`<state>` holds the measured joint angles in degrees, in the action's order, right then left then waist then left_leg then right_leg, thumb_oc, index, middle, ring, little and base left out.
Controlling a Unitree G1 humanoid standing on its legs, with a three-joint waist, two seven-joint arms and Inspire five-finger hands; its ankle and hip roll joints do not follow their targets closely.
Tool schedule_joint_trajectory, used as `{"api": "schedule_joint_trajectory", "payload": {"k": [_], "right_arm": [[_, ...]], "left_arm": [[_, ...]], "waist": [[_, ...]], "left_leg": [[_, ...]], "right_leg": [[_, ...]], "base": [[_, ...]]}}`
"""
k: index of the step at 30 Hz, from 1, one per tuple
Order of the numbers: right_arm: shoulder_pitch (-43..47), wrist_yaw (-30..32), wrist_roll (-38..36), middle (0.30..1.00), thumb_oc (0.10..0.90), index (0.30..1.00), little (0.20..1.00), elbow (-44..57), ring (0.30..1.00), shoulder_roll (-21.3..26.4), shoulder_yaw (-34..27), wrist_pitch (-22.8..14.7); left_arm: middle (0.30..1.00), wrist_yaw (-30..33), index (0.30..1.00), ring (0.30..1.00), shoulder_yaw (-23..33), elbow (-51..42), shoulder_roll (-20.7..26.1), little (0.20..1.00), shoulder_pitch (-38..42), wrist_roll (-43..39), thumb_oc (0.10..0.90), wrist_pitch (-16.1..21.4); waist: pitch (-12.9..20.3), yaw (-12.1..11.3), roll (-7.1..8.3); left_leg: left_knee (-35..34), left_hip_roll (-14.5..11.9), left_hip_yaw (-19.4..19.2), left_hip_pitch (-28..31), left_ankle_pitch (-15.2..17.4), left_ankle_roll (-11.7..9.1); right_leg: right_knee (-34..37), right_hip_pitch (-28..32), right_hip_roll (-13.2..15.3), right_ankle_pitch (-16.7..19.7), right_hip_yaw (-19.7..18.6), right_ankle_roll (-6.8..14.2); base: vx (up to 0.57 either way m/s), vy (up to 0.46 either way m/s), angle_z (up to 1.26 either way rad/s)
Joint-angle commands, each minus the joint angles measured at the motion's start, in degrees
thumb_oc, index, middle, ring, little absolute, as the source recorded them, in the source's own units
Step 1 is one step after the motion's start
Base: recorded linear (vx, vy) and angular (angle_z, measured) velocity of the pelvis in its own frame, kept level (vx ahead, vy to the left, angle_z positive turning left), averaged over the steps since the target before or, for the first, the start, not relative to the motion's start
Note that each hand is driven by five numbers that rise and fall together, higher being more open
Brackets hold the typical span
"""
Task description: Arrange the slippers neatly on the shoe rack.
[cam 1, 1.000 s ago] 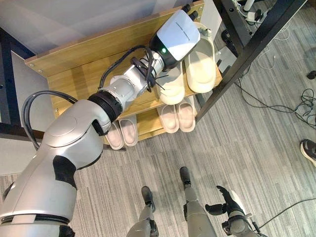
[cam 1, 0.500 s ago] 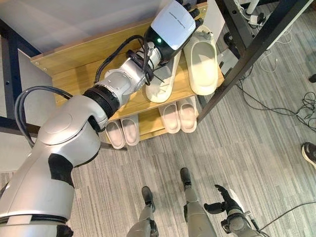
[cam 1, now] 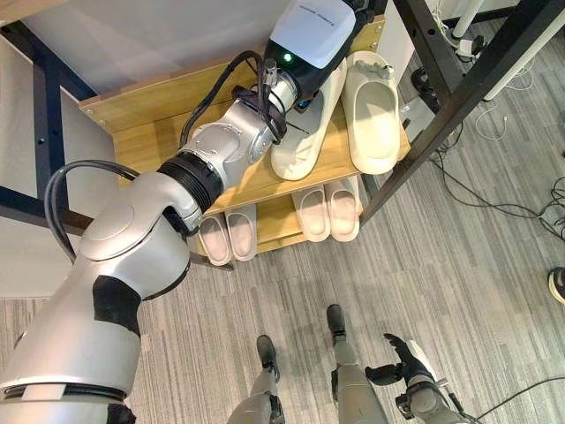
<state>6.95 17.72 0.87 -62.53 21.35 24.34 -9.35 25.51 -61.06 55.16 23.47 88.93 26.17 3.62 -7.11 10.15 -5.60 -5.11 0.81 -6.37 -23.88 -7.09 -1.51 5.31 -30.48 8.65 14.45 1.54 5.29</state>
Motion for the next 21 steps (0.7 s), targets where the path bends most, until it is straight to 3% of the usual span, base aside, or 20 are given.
{"api": "schedule_joint_trajectory", "payload": {"k": [1,10,21], "right_arm": [[-0.9,0.6,-1.0,0.900,0.800,0.900,0.900,-1.9,0.900,3.4,-1.3,0.1],[0.6,1.0,-0.9,0.900,0.800,0.900,0.900,-2.1,0.900,3.2,-0.6,0.1],[0.3,0.7,-0.2,0.900,0.800,0.900,0.900,-2.6,0.900,2.8,0.3,0.8]], "left_arm": [[0.900,1.8,0.900,0.900,7.6,3.3,-1.6,0.900,6.5,-1.7,0.800,-0.2],[0.900,-2.3,0.900,0.900,7.1,8.9,-5.6,0.900,1.8,1.7,0.800,-1.7],[0.900,-1.7,0.900,0.900,12.4,10.7,-3.5,0.900,0.7,-7.3,0.800,-0.1]], "waist": [[-1.4,-1.1,-1.15],[-1.6,-1.3,-1.03],[-1.2,-1.2,-0.68]], "left_leg": [[0.1,0.3,2.3,-2.4,2.3,-1.1],[0.1,0.0,2.5,-3.5,1.9,-1.2],[0.1,-0.1,2.5,-4.0,1.6,-1.2]], "right_leg": [[-0.3,3.0,0.4,-7.1,1.6,4.6],[-0.3,1.9,0.1,-6.9,1.6,4.4],[-0.3,1.0,-0.1,-6.6,1.5,4.3]], "base": [[0.00,0.000,0.00],[0.00,-0.001,0.01],[0.00,0.000,0.00]]}}
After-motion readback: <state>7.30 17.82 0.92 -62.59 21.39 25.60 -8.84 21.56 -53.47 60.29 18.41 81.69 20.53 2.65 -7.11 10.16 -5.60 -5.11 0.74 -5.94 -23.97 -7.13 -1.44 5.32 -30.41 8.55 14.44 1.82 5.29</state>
